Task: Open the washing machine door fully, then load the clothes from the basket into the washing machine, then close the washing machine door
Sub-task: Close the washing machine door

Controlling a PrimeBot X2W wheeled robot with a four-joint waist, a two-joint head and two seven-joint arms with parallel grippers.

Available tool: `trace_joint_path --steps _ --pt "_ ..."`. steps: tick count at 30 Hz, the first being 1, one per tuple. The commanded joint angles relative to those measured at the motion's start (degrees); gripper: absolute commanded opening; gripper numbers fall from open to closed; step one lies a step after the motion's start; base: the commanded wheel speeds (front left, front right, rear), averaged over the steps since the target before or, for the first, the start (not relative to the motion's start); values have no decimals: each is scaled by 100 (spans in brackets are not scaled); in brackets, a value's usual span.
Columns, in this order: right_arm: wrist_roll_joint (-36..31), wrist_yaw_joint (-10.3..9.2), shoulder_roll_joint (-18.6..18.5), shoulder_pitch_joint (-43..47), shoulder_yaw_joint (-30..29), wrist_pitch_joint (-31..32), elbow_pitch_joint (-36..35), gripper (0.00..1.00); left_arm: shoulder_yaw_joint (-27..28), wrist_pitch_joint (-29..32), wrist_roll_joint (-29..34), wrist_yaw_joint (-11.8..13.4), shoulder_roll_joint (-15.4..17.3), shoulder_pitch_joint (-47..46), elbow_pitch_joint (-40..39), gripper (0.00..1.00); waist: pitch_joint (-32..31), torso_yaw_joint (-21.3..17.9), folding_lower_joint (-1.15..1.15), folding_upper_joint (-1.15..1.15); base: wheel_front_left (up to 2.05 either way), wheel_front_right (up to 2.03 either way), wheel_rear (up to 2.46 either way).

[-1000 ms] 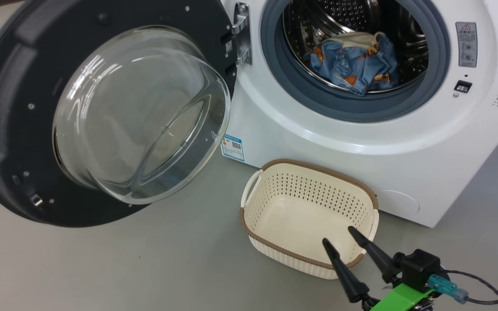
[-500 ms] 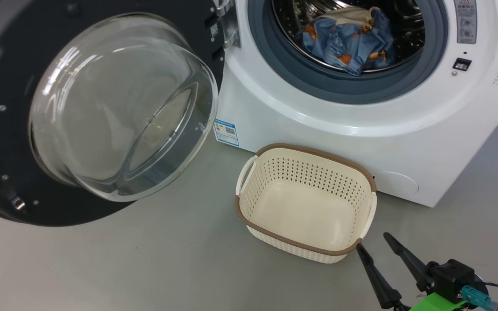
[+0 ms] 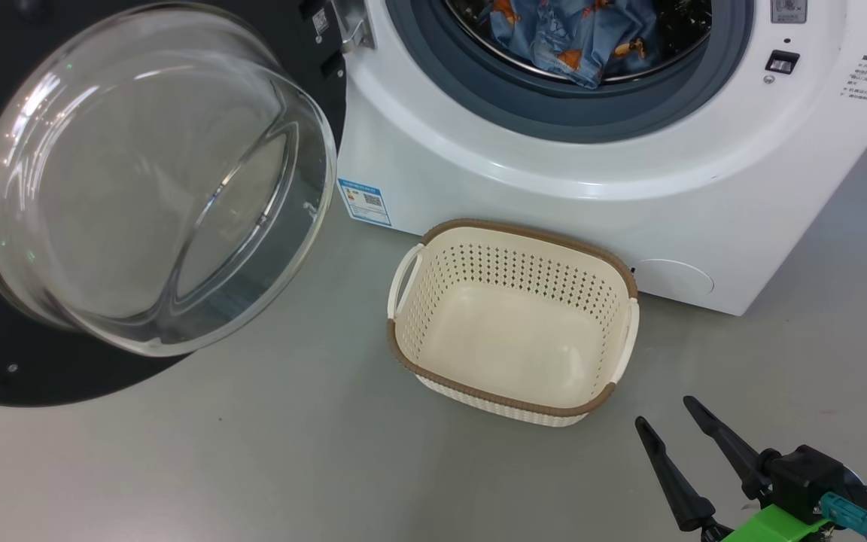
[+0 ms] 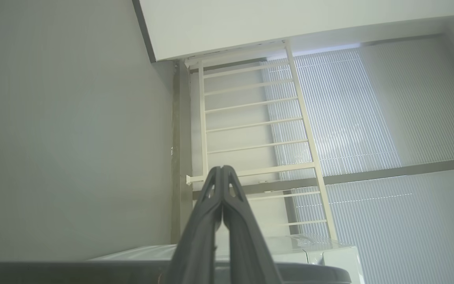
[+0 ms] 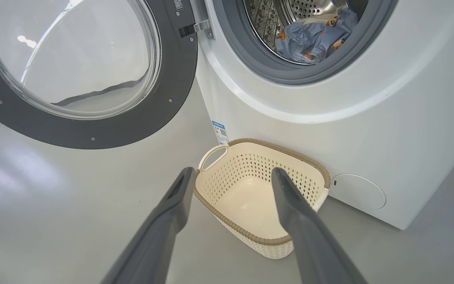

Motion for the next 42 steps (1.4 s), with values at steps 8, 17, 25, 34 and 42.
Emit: trace_joint_path --steps 8,17,25,34,42 --pt "-46 10 -111 28 97 -27 -171 100 -47 457 -275 -57 260 76 -303 0 69 -18 -1 0 0 0 0" --pt "-17 10 -152 61 152 -27 -158 100 -175 1388 -563 -58 176 360 -481 0 0 -39 -1 0 0 0 0" --pt "2 10 -118 97 207 -27 -124 100 -357 2426 -785 -58 59 695 -762 0 -131 -22 -1 0 0 0 0" --pt "16 10 -21 106 210 -27 -110 100 -436 3202 -1029 -58 -214 1003 -1255 0 -205 -9 -1 0 0 0 0" --pt "7 10 139 84 152 -27 -115 100 -377 3389 -1048 -58 -419 1313 -1745 0 -261 -58 -1 0 0 0 0"
